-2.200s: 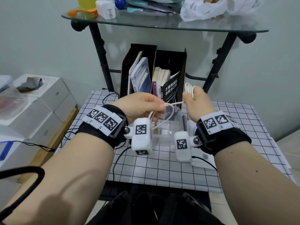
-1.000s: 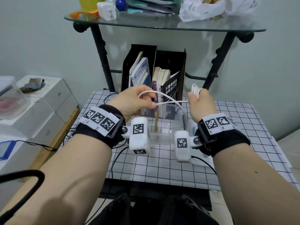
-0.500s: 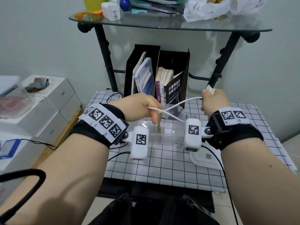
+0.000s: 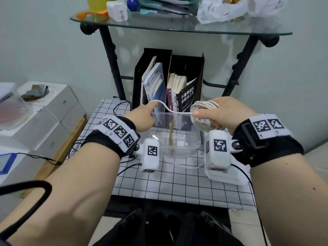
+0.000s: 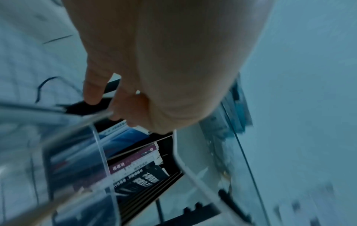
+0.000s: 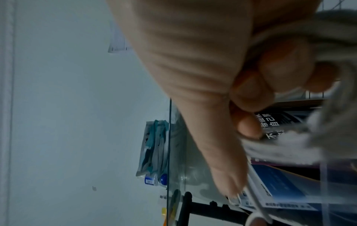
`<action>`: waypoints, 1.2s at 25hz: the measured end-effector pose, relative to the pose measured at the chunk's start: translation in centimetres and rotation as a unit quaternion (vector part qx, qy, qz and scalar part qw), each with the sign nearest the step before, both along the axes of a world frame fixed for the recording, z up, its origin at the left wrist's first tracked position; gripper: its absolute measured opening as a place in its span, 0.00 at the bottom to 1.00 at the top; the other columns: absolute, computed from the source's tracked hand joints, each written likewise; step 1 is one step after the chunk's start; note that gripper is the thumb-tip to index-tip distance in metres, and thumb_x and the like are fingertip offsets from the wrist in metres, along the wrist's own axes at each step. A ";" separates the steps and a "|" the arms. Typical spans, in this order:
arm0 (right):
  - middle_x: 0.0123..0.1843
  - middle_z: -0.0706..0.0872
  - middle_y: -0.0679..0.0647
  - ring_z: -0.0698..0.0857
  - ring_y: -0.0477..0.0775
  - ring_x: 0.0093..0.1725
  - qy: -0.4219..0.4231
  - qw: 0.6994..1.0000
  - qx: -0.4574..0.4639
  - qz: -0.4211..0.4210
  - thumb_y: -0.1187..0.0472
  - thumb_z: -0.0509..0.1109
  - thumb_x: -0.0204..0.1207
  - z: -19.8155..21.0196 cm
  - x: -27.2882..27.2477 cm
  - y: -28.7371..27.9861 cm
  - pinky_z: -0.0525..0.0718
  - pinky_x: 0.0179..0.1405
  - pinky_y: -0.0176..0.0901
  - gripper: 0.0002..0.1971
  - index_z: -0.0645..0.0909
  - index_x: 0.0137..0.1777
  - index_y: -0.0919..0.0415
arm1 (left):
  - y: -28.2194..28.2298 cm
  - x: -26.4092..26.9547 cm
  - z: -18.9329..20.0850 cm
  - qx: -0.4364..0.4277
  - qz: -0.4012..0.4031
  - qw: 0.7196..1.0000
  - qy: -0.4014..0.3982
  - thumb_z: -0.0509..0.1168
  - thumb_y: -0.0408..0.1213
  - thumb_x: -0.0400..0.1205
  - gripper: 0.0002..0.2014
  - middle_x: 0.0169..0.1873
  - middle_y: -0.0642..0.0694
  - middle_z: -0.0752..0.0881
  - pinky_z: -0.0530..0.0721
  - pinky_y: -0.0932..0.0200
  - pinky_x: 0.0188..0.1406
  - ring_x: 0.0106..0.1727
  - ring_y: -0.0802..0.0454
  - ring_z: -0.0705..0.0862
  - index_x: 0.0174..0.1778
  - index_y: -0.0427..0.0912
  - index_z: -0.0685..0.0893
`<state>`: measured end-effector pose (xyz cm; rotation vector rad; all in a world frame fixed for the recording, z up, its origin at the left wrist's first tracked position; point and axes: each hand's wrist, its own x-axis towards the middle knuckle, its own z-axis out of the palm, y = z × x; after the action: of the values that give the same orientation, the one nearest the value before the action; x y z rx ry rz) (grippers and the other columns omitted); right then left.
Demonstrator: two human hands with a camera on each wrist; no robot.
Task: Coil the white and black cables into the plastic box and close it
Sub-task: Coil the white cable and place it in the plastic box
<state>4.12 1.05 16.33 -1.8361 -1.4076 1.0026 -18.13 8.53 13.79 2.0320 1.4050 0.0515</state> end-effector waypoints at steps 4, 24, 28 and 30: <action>0.14 0.67 0.44 0.63 0.44 0.14 0.055 0.998 -0.033 0.006 0.46 0.76 0.70 0.3 -0.9 -0.4 0.62 0.18 0.34 0.17 0.82 0.31 0.59 | 0.1 -0.3 -0.4 -0.044 0.088 0.982 -0.161 0.59 0.36 0.82 0.17 0.60 0.53 0.80 0.75 0.60 0.54 0.60 0.54 0.78 0.67 0.51 0.81; 0.13 0.65 0.46 0.60 0.43 0.12 0.309 0.949 -0.047 -0.026 0.58 0.69 0.79 -1.0 -3.0 -0.1 0.61 0.28 0.43 0.13 0.76 0.36 0.64 | -0.6 3.0 -0.3 0.122 -0.050 0.944 -0.301 0.62 0.44 0.84 0.10 0.36 0.46 0.89 0.88 0.53 0.36 0.34 0.50 0.87 0.46 0.48 0.88; 0.14 0.62 0.48 0.58 0.45 0.12 0.377 0.924 0.002 -0.056 0.53 0.65 0.82 -1.4 -3.6 0.4 0.68 0.22 0.38 0.19 0.69 0.31 0.60 | -0.7 3.5 -0.1 0.012 -0.012 0.932 -0.362 0.56 0.49 0.86 0.15 0.37 0.42 0.88 0.88 0.42 0.45 0.36 0.47 0.86 0.47 0.49 0.86; 0.15 0.61 0.49 0.60 0.46 0.13 0.416 0.906 0.036 -0.077 0.51 0.63 0.83 -1.4 -3.7 0.6 0.72 0.17 0.35 0.20 0.67 0.32 0.59 | -1.0 3.6 -0.3 -0.062 0.008 0.919 -0.388 0.52 0.53 0.86 0.20 0.41 0.42 0.90 0.88 0.43 0.52 0.41 0.46 0.88 0.52 0.46 0.86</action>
<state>0.46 1.65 14.92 -1.1844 -0.7442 1.3921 -14.52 7.57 13.53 1.6071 0.8813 0.6818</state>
